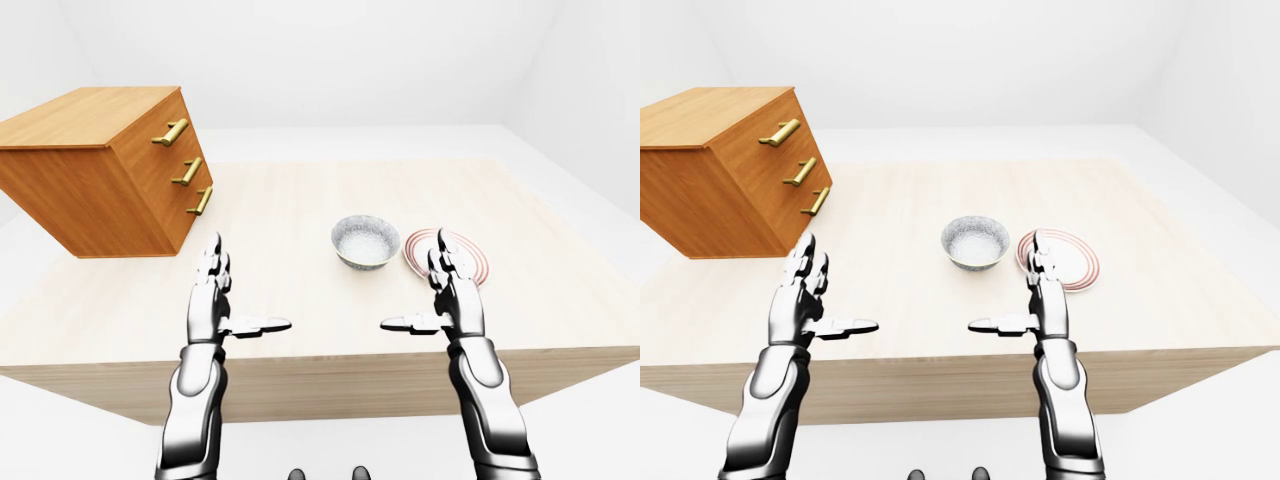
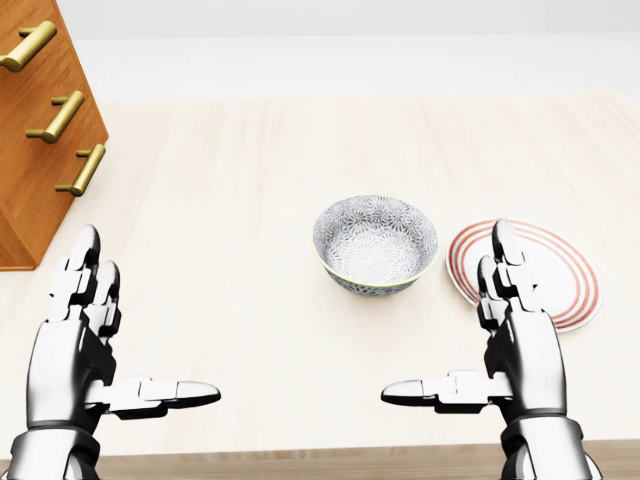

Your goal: Put the bowl on top of the cabinet.

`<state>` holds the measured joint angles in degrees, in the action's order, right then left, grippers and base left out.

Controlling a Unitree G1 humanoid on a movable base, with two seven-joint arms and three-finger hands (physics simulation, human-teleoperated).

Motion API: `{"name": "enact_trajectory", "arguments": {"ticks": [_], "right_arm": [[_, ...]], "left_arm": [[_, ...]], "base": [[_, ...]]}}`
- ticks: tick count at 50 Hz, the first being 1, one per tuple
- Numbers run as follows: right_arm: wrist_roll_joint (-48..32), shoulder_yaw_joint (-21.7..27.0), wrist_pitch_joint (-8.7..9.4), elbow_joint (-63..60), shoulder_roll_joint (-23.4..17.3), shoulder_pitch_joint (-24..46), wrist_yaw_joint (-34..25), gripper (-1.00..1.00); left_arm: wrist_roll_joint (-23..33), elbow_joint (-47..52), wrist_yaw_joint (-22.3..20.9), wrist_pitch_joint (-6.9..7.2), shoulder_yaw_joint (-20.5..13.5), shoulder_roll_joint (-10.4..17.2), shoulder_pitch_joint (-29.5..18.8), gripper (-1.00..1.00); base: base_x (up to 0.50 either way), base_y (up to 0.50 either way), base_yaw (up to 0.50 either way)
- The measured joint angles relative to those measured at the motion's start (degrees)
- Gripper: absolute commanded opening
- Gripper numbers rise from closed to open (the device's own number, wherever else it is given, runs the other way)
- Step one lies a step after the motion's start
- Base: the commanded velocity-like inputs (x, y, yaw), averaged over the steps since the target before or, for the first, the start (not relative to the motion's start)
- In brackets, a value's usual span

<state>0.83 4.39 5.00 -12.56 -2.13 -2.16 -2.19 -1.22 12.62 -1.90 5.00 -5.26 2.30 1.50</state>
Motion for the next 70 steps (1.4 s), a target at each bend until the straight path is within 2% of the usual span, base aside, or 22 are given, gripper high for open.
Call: {"name": "enact_trajectory", "arguments": {"ticks": [5,9,13,15,18,20,24,27,33,38,45,70], "right_arm": [[0.3,0.6,0.00,-3.5,-0.2,-0.4,0.1,1.00],[1.6,2.3,0.00,-11.2,-0.6,-0.3,0.4,1.00],[5.2,6.1,0.00,-23.4,-1.8,1.4,1.6,1.00],[8.4,9.2,0.00,-30.0,-3.3,3.3,3.1,1.00],[16.9,14.4,0.00,-38.3,-8.3,6.1,8.2,1.00],[23.8,18.9,0.00,-42.5,-13.9,7.6,13.8,1.00],[37.3,27.7,0.00,-47.4,-25.5,9.3,24.8,1.00],[47.5,32.7,0.00,-47.4,-31.9,9.9,30.9,1.00],[61.7,38.9,0.00,-47.4,-39.6,10.3,32.2,1.00],[68.5,41.5,0.00,-47.4,-43.4,10.4,32.2,1.00],[73.8,43.4,0.00,-47.4,-46.5,10.5,32.2,1.00],[78.6,44.9,0.00,-47.4,-49.5,10.5,32.2,1.00]], "left_arm": [[0.3,3.1,0.2,0.00,-0.4,0.2,0.3,1.00],[-0.4,9.2,0.2,0.00,-1.8,0.6,0.1,1.00],[-2.7,19.4,0.6,0.00,-5.0,1.6,-1.6,1.00],[-4.7,25.4,1.5,0.00,-7.8,2.6,-3.4,1.00],[-8.5,33.8,3.5,0.00,-12.5,4.7,-6.5,1.00],[-12.6,38.7,5.7,0.00,-16.0,6.9,-8.9,1.00],[-23.4,45.9,12.5,0.00,-22.5,12.7,-12.2,1.00],[-31.1,47.4,17.7,0.00,-26.4,17.1,-13.6,1.00],[-41.3,47.4,25.1,0.00,-30.7,23.1,-14.7,1.00],[-45.8,47.4,28.6,0.00,-32.3,25.9,-15.1,1.00],[-49.0,47.4,31.0,0.00,-33.4,27.8,-15.5,1.00],[-52.1,47.4,31.9,0.00,-34.0,29.5,-16.2,1.00]], "base": [[0.00,0.00,0.00],[0.00,0.00,0.00],[0.00,0.00,0.00],[0.00,0.00,0.00],[0.00,0.00,0.00],[0.00,0.00,0.00],[0.00,0.00,0.00],[0.00,0.00,0.00],[0.27,0.00,0.00],[0.41,0.00,0.00],[0.42,0.00,0.00],[0.42,0.00,0.00]]}}
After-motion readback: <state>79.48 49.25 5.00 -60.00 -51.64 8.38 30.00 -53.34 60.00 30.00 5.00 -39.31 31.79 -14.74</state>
